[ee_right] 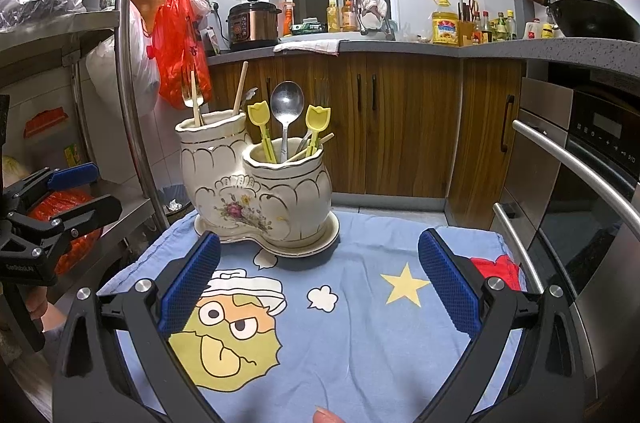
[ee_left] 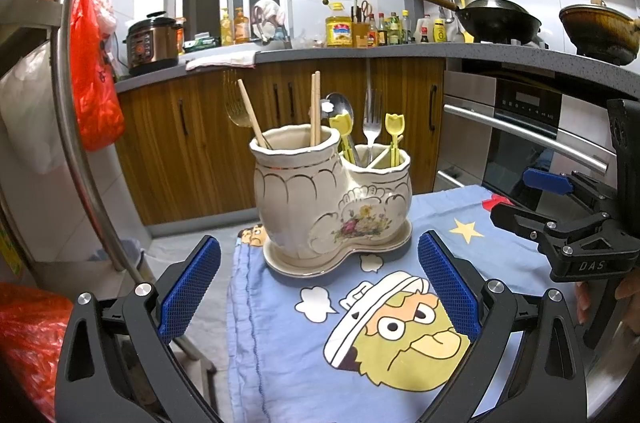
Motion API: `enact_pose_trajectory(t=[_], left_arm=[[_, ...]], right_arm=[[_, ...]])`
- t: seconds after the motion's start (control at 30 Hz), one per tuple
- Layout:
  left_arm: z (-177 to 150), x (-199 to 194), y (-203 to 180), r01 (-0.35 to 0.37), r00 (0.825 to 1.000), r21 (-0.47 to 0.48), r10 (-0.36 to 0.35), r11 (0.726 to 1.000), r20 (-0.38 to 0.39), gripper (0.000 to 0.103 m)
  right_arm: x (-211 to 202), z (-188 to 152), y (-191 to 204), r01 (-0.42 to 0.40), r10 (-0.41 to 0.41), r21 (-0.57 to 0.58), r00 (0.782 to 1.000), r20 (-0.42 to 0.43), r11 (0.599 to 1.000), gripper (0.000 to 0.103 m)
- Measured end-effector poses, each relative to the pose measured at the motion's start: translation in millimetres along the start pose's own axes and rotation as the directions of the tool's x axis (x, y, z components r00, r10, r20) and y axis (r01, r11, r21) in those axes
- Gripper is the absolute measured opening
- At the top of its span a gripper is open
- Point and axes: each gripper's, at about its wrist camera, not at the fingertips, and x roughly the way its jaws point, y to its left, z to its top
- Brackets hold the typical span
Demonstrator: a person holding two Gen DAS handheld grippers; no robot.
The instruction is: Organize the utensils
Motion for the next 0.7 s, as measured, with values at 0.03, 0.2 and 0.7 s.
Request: enact_pose_trajectory(t=[0.03,0.2,0.7], left_arm=[[0.5,-0.6,-0.3,-0.004,1.0,0.002,0.004,1.0,0.005,0.098],[1.5,-5.2,1.8,-0.01,0.999,0.012,0.009,1.0,0.037,0.098],[0.2,-0.5,6.7,-0.002,1.0,0.017,0.002,1.0,0.007,0.098]], right_arm=[[0.0,0.3,0.4,0.001,-0.001,-0.001,1.0,-0.002,1.0,0.098],[-1.4,-0.6,-0.5,-0.001,0.001,0.001,1.0,0.0,1.0,0.098],[-2.9,0.0,-0.3,-0.001,0.001,0.0,1.0,-0.008,1.0,0.098]])
